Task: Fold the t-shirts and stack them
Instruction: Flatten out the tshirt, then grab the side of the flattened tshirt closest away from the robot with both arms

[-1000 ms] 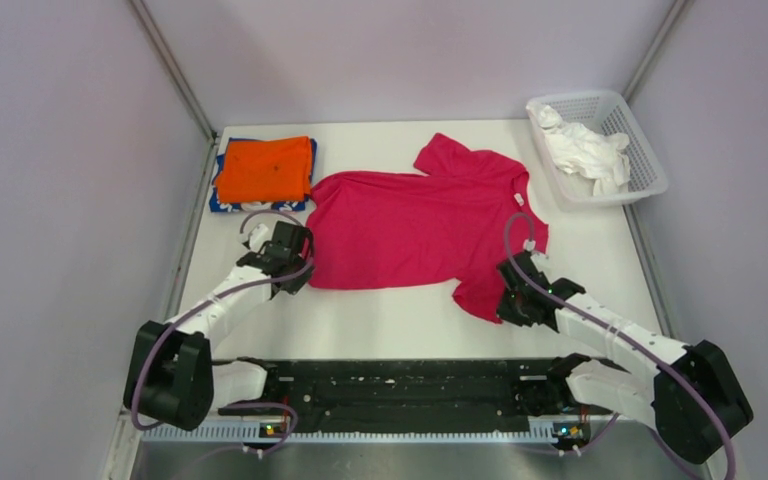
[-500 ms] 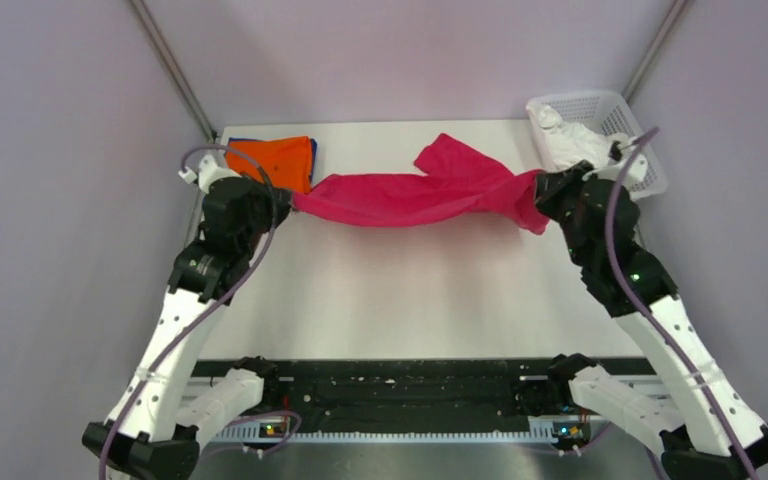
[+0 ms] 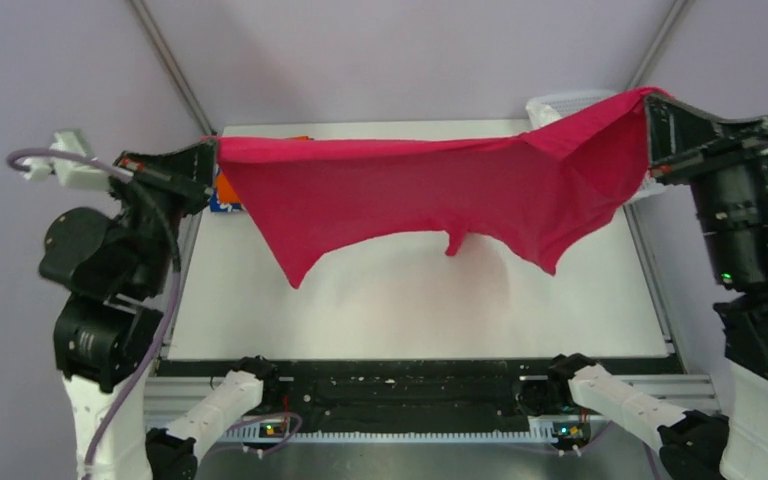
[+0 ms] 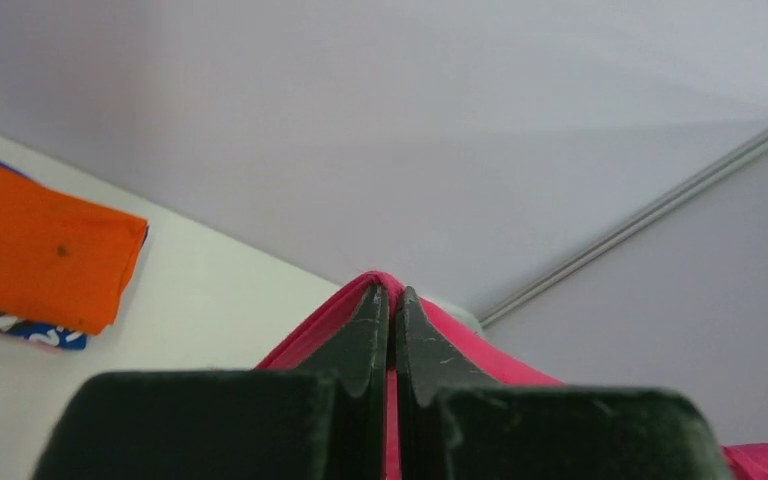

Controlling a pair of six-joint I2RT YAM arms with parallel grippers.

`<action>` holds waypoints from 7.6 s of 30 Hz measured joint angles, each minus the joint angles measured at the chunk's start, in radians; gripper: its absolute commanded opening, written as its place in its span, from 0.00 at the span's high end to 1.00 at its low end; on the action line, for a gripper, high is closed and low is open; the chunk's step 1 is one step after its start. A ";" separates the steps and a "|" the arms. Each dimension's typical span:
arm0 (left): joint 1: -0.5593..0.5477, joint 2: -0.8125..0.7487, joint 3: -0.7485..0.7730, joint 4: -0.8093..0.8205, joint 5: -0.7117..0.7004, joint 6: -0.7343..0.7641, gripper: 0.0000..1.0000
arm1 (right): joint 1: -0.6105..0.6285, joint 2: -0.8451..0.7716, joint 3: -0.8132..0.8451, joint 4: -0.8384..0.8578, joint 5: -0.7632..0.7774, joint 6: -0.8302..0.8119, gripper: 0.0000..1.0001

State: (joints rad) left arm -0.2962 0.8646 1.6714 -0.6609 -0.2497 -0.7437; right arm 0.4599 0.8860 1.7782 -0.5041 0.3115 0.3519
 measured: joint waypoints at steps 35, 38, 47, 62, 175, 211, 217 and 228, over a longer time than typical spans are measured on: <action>0.083 0.761 -0.244 0.143 -0.186 0.002 1.00 | -0.127 0.524 -0.458 0.293 0.301 -0.217 1.00; 0.095 0.966 -0.182 0.138 -0.185 -0.013 1.00 | -0.175 0.650 -0.500 0.368 0.224 -0.164 1.00; 0.104 1.318 0.118 0.110 -0.176 -0.029 1.00 | -0.208 1.029 -0.455 0.519 0.103 -0.082 1.00; 0.136 1.457 0.323 0.119 -0.101 -0.059 0.44 | -0.290 1.272 -0.161 0.521 0.095 0.077 0.56; -0.002 1.191 -0.148 0.238 0.280 -0.039 0.01 | -0.311 1.521 0.249 0.064 -0.191 -0.063 0.01; -0.019 0.291 -1.128 0.043 -0.056 -0.550 0.77 | -0.285 0.270 -1.022 0.362 -0.167 0.142 0.01; -0.019 0.311 -1.126 0.074 -0.045 -0.549 0.77 | -0.285 0.278 -1.025 0.363 -0.155 0.144 0.01; -0.019 0.343 -1.122 0.148 -0.032 -0.537 1.00 | -0.229 0.294 -1.025 0.323 -0.098 0.169 0.01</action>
State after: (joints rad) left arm -0.3153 1.2079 0.5495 -0.5133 -0.2813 -1.2804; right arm 0.2310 1.1797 0.7532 -0.1810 0.2134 0.5213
